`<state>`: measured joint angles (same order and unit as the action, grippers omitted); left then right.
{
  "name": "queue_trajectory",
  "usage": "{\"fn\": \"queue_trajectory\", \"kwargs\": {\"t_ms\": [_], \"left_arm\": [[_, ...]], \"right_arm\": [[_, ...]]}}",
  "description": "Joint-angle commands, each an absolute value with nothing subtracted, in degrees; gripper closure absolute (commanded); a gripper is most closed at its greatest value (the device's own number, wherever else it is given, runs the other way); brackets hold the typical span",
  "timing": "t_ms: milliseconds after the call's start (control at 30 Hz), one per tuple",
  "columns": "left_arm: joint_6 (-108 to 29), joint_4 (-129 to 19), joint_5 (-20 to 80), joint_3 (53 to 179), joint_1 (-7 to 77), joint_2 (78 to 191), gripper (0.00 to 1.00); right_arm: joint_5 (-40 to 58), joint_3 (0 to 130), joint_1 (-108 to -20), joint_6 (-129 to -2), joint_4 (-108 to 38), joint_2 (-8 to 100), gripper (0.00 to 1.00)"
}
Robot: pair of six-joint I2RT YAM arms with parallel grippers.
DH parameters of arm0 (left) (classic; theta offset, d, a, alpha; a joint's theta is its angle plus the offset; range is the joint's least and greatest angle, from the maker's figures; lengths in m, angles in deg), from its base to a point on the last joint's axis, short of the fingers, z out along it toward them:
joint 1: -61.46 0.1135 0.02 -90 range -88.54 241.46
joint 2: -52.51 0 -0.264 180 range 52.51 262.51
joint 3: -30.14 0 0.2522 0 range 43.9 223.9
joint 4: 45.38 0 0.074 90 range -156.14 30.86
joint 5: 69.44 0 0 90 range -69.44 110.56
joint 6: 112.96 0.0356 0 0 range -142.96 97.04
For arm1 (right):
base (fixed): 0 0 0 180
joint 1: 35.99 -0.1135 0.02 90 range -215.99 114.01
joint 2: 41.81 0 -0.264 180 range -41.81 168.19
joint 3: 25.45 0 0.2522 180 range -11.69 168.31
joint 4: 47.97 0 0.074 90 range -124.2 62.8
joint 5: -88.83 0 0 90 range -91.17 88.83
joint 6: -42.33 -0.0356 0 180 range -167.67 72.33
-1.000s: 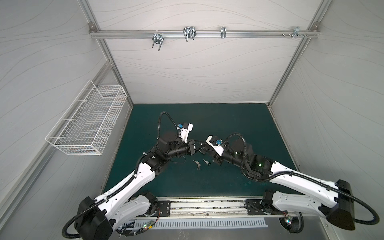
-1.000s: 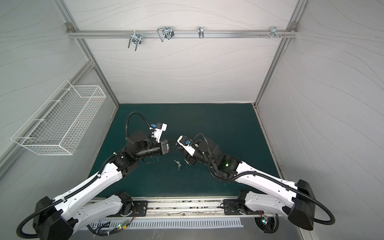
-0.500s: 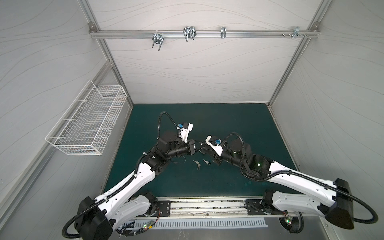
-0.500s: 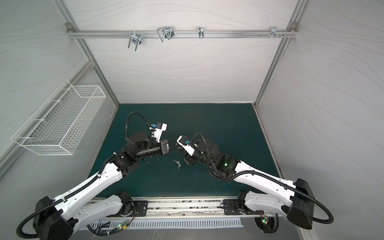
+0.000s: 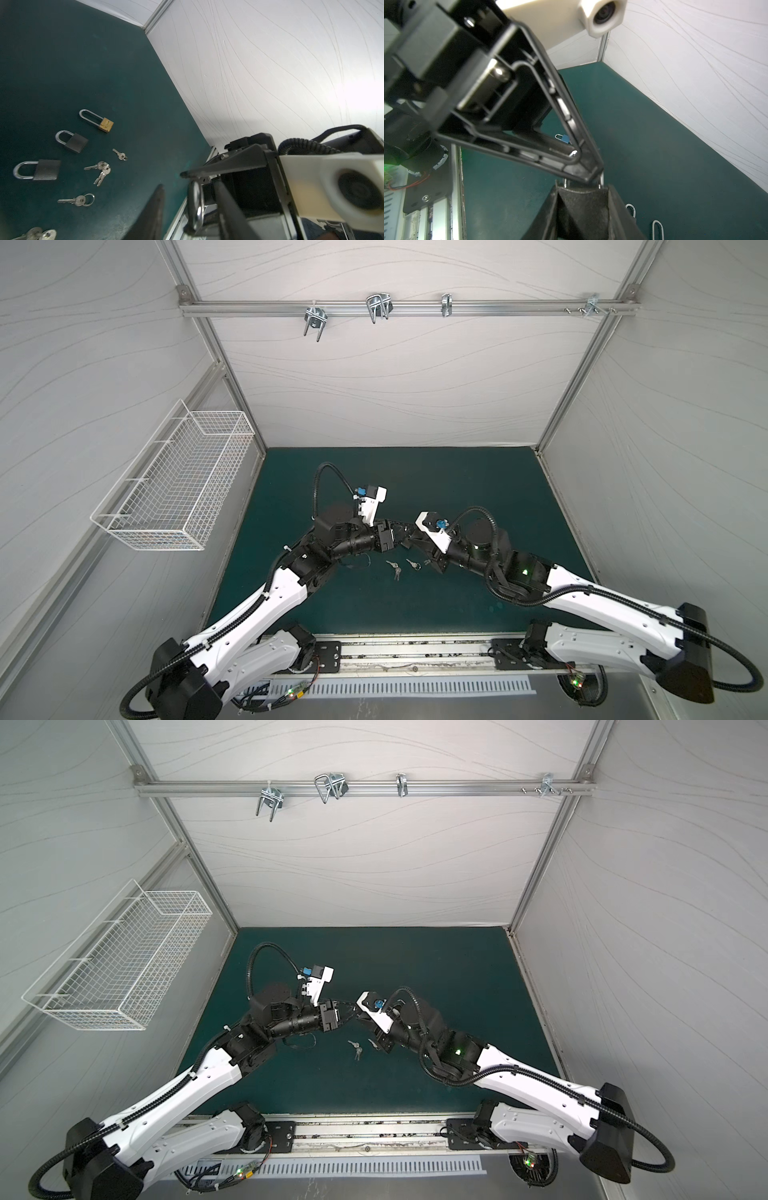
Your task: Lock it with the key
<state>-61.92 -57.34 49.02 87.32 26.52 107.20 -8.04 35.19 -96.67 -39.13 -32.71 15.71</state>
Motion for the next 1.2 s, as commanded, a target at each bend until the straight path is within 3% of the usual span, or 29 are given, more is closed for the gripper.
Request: {"fn": "queue_trajectory", "kwargs": {"t_ms": [0, 33, 67, 200, 433, 833, 1167], "left_arm": [[-56.1, -64.2, 40.4, 91.7, 26.6, 103.9, 0.11], [-54.8, -67.7, 37.3, 92.3, 26.7, 103.5, 0.03], [-53.9, -70.8, 34.6, 92.9, 27.0, 103.3, 0.01], [-54.7, -81.5, 28.8, 93.5, 31.0, 103.8, 0.01], [-59.4, -87.6, 26.3, 85.0, 40.0, 99.5, 0.01], [-60.8, -93.0, 26.2, 79.7, 46.8, 95.0, 0.01], [-61.2, -92.0, 29.7, 78.5, 49.5, 94.3, 0.01]], "right_arm": [[-9.0, 34.1, -96.1, -40.6, -31.0, 13.3, 1.0], [-9.0, 33.4, -95.8, -41.2, -30.6, 13.3, 1.0], [-8.8, 33.0, -95.5, -41.9, -30.0, 13.4, 1.0], [-5.0, 32.4, -94.1, -45.1, -26.9, 15.9, 1.0], [-1.6, 36.2, -93.2, -48.8, -23.9, 27.9, 1.0], [-3.1, 51.4, -92.7, -55.9, -19.4, 53.0, 1.0], [-2.2, 62.5, -91.3, -57.0, -15.2, 66.8, 1.0]]}}
